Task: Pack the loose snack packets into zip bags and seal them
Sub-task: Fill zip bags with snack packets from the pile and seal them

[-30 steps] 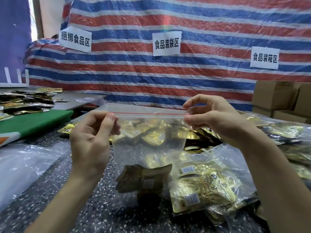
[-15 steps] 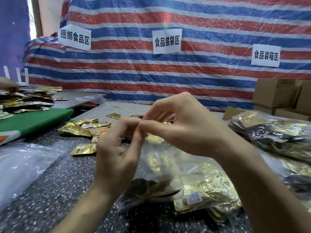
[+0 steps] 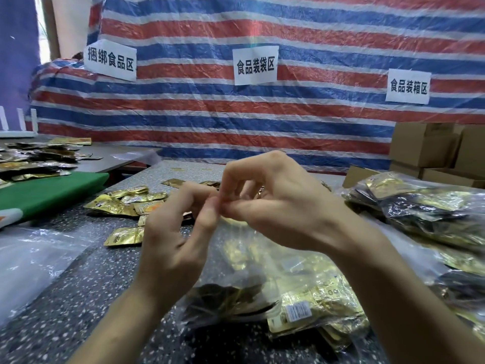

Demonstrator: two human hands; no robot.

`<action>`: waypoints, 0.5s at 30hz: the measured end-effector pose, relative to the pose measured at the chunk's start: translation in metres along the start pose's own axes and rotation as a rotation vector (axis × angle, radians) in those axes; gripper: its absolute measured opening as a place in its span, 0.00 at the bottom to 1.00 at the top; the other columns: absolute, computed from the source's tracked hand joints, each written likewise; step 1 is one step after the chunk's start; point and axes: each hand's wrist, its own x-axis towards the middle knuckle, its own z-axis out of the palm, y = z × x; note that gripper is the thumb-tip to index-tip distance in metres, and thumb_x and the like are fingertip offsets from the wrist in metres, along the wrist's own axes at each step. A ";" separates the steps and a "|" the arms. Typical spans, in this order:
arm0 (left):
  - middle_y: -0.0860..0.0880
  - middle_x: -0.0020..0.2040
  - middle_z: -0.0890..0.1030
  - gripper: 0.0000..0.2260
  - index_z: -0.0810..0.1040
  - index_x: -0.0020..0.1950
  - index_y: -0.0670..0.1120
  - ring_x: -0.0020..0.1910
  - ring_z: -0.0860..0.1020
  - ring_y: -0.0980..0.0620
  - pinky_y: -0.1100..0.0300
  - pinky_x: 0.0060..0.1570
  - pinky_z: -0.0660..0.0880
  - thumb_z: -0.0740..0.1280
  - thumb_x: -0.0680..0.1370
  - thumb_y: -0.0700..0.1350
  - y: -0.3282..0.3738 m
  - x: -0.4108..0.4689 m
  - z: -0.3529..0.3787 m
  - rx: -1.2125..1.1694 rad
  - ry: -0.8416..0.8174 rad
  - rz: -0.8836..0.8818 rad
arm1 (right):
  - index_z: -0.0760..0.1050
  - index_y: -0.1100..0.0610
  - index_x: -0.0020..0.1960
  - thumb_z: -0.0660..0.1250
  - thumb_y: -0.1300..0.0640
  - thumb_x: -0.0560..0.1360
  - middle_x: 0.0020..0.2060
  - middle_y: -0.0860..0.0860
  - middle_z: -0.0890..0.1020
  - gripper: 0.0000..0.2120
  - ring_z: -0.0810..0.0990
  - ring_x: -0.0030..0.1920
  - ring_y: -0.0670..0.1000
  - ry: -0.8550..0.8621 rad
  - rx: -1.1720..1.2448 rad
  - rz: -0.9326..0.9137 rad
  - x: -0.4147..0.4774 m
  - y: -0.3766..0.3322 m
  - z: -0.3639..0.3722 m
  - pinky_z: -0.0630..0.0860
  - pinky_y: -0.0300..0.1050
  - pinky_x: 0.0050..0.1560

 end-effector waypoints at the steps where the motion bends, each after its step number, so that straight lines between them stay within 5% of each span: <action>1: 0.53 0.40 0.80 0.07 0.77 0.47 0.50 0.39 0.78 0.55 0.60 0.39 0.74 0.61 0.80 0.48 0.000 0.001 -0.001 0.020 -0.016 0.022 | 0.80 0.52 0.39 0.72 0.58 0.72 0.30 0.42 0.79 0.04 0.78 0.36 0.46 0.000 -0.006 0.007 0.000 0.000 0.001 0.79 0.54 0.38; 5: 0.57 0.39 0.80 0.07 0.77 0.45 0.52 0.38 0.77 0.61 0.70 0.39 0.71 0.64 0.81 0.43 0.002 0.003 -0.005 0.042 -0.012 0.059 | 0.82 0.50 0.39 0.74 0.52 0.73 0.27 0.40 0.78 0.05 0.76 0.30 0.40 0.005 -0.013 0.023 0.000 0.000 0.002 0.72 0.42 0.33; 15: 0.55 0.37 0.81 0.08 0.78 0.42 0.51 0.36 0.78 0.59 0.70 0.37 0.72 0.63 0.80 0.44 -0.001 0.004 -0.005 -0.047 0.108 -0.048 | 0.84 0.51 0.39 0.75 0.55 0.73 0.25 0.38 0.77 0.05 0.75 0.28 0.38 -0.042 0.060 0.089 0.002 0.006 -0.006 0.66 0.30 0.28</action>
